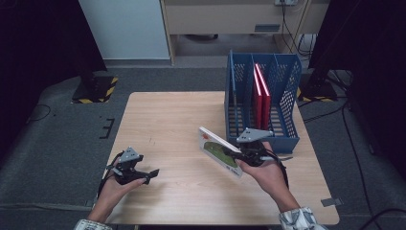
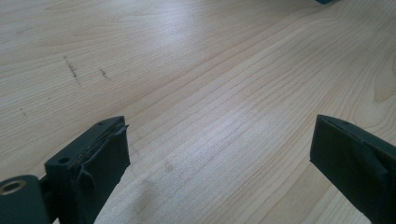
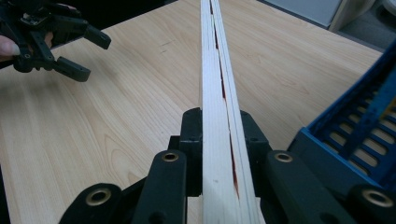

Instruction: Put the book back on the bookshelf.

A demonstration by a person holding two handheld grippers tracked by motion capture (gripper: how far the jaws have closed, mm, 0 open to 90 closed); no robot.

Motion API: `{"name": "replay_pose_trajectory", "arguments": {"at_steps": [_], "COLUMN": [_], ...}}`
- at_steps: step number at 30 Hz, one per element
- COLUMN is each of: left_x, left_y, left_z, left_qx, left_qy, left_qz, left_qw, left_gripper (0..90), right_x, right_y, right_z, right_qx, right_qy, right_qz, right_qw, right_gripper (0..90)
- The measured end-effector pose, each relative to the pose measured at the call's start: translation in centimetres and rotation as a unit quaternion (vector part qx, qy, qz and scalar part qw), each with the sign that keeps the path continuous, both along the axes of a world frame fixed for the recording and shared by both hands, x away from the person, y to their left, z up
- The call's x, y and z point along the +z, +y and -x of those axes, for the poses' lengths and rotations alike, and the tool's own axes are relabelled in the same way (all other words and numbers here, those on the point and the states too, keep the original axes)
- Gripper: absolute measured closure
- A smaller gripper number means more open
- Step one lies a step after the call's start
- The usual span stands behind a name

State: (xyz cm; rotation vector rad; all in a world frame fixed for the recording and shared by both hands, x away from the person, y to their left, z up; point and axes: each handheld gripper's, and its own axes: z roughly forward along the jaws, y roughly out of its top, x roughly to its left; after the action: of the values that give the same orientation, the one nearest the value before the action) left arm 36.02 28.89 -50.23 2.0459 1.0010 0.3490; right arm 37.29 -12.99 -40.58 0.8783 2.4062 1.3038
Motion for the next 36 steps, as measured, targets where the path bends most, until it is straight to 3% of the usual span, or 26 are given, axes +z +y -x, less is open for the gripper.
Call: {"name": "replay_pose_trajectory", "arguments": {"at_steps": [36], "left_x": [-0.1], "left_y": [0.0], "left_z": [0.0], "left_qx": [0.005], "left_qy": [0.001], "left_qz": [-0.007], "left_qw": [1.0000], "left_gripper": [4.1], "right_x": [3.6], "right_y": [-8.0], "right_z": [3.4], "right_qx": [-0.055], "right_qy": [-0.009], "right_qz": [-0.031], "right_qw": [0.9980], "right_gripper": [76.5]}}
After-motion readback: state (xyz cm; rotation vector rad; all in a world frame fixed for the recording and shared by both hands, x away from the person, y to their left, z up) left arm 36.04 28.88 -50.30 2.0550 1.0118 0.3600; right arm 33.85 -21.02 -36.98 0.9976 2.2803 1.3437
